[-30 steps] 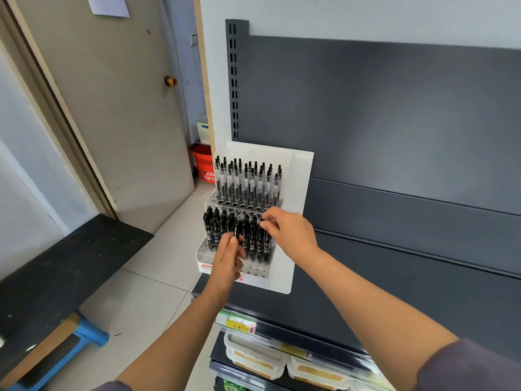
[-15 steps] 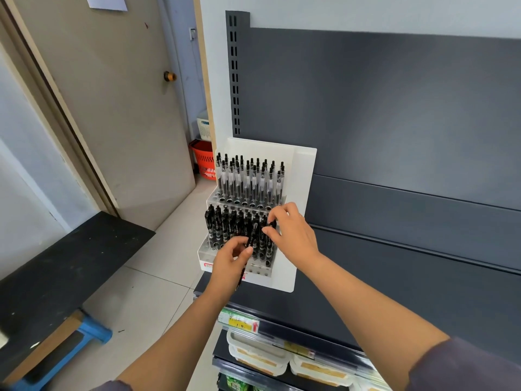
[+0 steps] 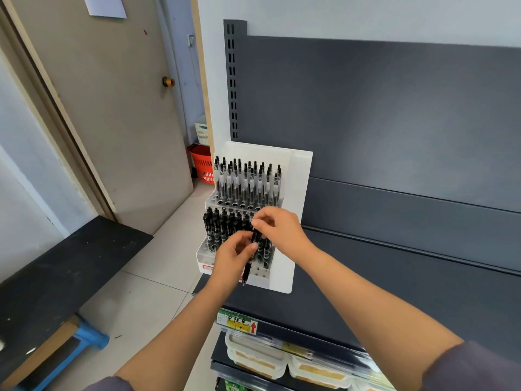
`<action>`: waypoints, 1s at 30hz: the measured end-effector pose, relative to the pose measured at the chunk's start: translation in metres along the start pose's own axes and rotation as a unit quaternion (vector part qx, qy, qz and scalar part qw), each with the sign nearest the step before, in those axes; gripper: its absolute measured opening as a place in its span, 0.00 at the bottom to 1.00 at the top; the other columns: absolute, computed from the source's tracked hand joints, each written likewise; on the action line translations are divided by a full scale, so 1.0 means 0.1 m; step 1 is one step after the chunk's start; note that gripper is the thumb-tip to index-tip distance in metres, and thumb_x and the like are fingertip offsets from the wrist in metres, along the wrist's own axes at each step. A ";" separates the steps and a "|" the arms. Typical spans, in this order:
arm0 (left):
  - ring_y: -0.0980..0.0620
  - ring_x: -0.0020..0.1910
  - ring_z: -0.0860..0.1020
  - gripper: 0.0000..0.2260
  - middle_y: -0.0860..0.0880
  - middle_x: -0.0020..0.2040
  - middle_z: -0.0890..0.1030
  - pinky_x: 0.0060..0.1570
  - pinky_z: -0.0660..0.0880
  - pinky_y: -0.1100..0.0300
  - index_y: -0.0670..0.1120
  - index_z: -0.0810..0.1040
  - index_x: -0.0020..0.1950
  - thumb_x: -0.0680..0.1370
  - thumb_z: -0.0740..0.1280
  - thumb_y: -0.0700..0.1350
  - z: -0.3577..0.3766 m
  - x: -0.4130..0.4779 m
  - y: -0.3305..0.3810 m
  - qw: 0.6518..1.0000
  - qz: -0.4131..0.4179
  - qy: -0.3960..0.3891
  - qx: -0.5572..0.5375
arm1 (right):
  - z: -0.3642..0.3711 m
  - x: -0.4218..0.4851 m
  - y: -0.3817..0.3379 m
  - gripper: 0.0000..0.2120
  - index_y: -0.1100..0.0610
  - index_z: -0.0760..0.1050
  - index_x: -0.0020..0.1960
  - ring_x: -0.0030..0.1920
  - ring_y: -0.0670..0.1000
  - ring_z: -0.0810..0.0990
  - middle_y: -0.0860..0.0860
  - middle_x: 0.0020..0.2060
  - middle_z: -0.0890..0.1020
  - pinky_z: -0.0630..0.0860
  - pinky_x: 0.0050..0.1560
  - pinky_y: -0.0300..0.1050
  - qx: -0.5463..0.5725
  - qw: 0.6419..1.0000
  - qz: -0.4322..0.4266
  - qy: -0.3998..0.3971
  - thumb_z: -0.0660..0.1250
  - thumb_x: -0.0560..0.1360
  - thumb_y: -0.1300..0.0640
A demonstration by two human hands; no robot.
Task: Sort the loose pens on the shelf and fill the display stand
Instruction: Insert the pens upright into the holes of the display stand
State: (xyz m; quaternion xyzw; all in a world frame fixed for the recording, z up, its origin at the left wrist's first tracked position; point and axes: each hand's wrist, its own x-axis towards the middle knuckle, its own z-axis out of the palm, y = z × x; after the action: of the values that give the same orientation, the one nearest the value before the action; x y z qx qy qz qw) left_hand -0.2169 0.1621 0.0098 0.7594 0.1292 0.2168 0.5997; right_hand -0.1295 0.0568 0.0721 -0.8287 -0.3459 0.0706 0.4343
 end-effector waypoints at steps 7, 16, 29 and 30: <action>0.61 0.41 0.74 0.10 0.54 0.42 0.75 0.42 0.72 0.67 0.59 0.75 0.49 0.78 0.64 0.42 -0.07 0.03 0.08 0.998 0.040 0.047 0.014 | -0.16 0.06 -0.16 0.06 0.53 0.79 0.49 0.41 0.47 0.78 0.45 0.39 0.81 0.76 0.46 0.46 -0.087 0.992 -0.060 0.071 0.63 0.78 0.53; 0.52 0.54 0.71 0.12 0.51 0.54 0.76 0.52 0.65 0.62 0.47 0.77 0.59 0.77 0.64 0.39 -0.12 0.14 0.14 0.947 0.123 0.057 0.293 | 0.03 0.00 -0.01 0.08 0.52 0.77 0.53 0.47 0.50 0.79 0.48 0.45 0.83 0.76 0.46 0.48 -0.160 0.986 -0.020 0.041 0.63 0.78 0.51; 0.52 0.63 0.71 0.18 0.54 0.62 0.75 0.64 0.60 0.55 0.52 0.73 0.66 0.76 0.65 0.43 -0.21 0.29 0.07 0.862 0.177 0.025 0.474 | 0.27 0.07 0.23 0.08 0.50 0.76 0.51 0.55 0.52 0.70 0.47 0.53 0.72 0.69 0.54 0.47 -0.257 0.961 -0.026 0.100 0.69 0.73 0.50; 0.52 0.63 0.71 0.18 0.54 0.62 0.75 0.63 0.61 0.54 0.52 0.74 0.65 0.75 0.66 0.42 -0.21 0.28 0.05 0.864 0.177 0.026 0.470 | 0.28 0.07 0.23 0.09 0.50 0.75 0.53 0.56 0.52 0.70 0.48 0.54 0.72 0.69 0.54 0.47 -0.257 0.961 -0.023 0.102 0.69 0.74 0.51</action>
State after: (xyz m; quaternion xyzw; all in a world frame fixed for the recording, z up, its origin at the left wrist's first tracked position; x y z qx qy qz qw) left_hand -0.2030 0.1918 0.0236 0.9555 0.0946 0.2526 0.1196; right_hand -0.1240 0.0717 0.0384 -0.9069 -0.3256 -0.1157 0.2409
